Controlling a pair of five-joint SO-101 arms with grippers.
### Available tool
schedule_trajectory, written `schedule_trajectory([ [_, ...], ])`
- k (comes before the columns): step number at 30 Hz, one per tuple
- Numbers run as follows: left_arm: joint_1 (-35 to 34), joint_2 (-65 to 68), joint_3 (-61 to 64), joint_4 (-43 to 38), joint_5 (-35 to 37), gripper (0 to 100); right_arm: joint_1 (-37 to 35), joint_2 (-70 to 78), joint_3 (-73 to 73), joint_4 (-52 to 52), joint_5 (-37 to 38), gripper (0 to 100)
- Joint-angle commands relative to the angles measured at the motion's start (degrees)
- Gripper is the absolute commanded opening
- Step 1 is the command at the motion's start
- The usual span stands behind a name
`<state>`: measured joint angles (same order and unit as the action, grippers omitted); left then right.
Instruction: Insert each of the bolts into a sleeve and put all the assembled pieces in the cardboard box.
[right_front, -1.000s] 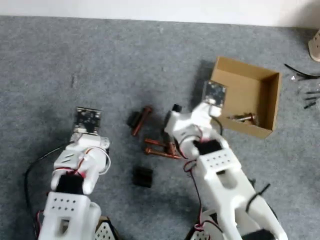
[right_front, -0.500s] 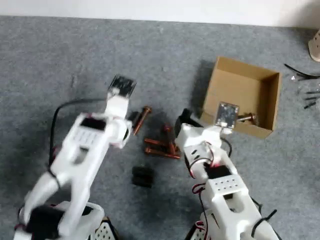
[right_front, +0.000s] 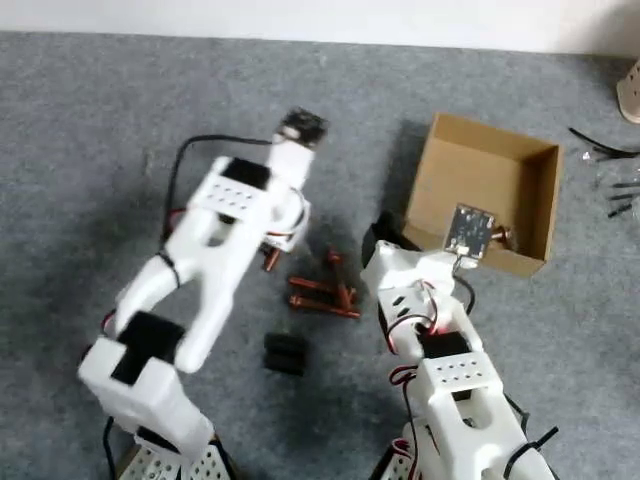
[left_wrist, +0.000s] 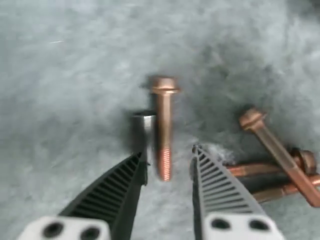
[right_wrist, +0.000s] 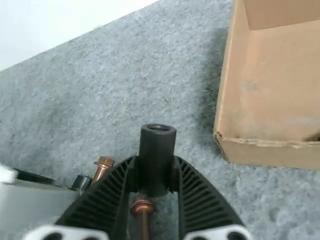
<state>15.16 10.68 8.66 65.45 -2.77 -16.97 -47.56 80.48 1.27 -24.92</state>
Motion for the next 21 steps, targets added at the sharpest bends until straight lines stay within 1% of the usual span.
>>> schedule_trajectory([
  [1,0.5,1.1,-3.6,0.4,-0.4,15,0.7,-1.9,-0.4,-1.7,0.8,0.3],
  [6,0.8,3.5,-3.7,-3.3,-0.5,15,0.7,-1.6,-0.4,-1.7,0.8,0.3],
  [14,0.8,10.6,-8.5,-3.8,-0.4,15,0.7,-1.6,-0.4,-1.7,0.8,0.3],
  [21,0.3,19.2,-15.8,-3.4,-0.1,14,0.7,-1.5,-0.4,-1.7,0.8,0.3],
])
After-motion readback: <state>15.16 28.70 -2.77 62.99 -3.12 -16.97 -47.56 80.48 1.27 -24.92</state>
